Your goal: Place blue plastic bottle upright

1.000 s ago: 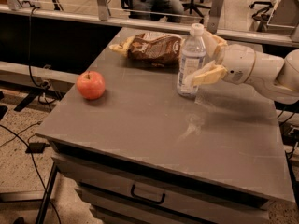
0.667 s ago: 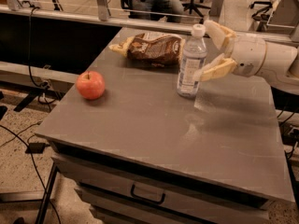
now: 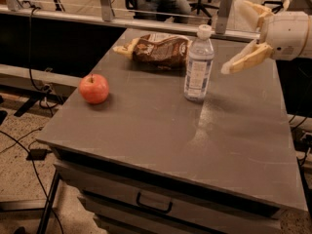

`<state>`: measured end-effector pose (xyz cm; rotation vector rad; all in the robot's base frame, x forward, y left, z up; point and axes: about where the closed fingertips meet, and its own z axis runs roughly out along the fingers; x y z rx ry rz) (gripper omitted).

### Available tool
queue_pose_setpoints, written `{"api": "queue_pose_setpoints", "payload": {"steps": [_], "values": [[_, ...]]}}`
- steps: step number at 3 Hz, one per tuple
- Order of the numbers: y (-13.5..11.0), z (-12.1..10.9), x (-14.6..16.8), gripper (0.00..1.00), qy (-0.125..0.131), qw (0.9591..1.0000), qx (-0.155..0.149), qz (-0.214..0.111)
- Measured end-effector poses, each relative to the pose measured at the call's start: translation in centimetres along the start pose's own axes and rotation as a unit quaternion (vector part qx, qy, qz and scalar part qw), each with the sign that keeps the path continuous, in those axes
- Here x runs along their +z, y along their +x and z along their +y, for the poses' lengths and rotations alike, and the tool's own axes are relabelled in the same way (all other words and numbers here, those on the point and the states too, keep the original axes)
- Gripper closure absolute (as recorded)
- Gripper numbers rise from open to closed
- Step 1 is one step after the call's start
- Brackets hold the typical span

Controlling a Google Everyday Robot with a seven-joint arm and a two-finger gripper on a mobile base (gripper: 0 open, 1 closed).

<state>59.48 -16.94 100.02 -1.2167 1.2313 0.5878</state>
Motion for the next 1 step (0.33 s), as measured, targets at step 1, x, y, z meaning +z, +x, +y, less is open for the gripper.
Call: {"api": "queue_pose_setpoints", "payload": {"steps": [1], "values": [[0.0,0.0,0.0,0.0,0.0,1.0,0.0,0.0]]}}
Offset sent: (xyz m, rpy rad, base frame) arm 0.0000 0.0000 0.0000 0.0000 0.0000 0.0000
